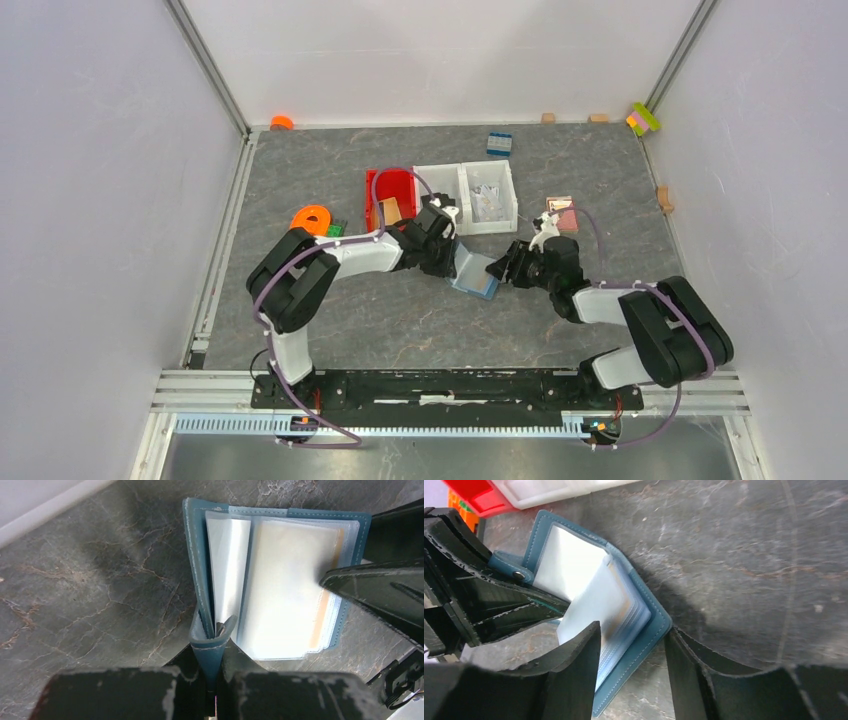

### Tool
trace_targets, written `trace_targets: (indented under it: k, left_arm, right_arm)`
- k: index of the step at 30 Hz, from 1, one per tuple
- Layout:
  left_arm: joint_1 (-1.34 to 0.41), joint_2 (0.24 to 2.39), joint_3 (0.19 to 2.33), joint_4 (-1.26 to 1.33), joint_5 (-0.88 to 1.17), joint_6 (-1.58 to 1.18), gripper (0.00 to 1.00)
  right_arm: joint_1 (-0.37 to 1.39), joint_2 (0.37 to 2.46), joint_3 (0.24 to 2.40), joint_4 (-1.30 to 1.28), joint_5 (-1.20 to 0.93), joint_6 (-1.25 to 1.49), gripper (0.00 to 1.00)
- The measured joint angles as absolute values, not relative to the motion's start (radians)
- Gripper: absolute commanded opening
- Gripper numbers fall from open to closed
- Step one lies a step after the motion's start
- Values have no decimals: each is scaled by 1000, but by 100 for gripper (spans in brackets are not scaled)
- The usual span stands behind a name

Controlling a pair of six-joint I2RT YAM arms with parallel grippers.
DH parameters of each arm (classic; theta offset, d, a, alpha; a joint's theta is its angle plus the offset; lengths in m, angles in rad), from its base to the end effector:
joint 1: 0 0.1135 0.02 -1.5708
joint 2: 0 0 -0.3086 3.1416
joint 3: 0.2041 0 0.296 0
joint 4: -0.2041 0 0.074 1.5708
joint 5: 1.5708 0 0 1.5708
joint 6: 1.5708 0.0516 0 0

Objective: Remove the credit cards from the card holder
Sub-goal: Remove the credit card from the card holder.

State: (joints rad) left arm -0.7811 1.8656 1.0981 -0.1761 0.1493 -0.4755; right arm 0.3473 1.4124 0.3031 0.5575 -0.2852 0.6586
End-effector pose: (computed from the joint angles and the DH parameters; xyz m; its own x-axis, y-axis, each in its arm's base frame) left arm 0.3023 -0.3105 0.1495 -0.8583 0.2135 -0.4666 0.4109 0.8306 -0.3757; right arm 0.2389 0.1019 0.1207 -0.7276 0.3612 -0.5832 -0.1348 0.7583 0.6378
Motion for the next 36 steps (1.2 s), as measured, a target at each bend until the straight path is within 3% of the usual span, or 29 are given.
trace_targets:
  k: [8,12,13,15,17,24,32,36]
  left_arm:
    - [-782,1842,1042,-99,172,-485,2]
    - [-785,1825,997,-36,182,-508,2]
    - [-786,1818,981,-15,181,-513,2]
    - [-788,1807,955,17,181,-527,2]
    - [-789,1798,929,54,181,-546,2]
    - [-789,1783,874,144,184,-584,3]
    - [-789,1794,877,160,197,-588,26]
    - [-790,1804,894,160,231,-588,49]
  right_arm:
    - [385,1423,284,597,-339,687,51]
    - [388,1338,260,567,-333,681,74]
    - [389,1316,255,567,-333,679,76]
    - [389,1282,247,570,-334,670,73]
    - [389,1264,242,574,-336,665,59]
    - [389,1299,239,593,-341,665,37]
    - [389,1359,239,617,-365,664,36]
    - [389,1381,244,620,-371,653,35]
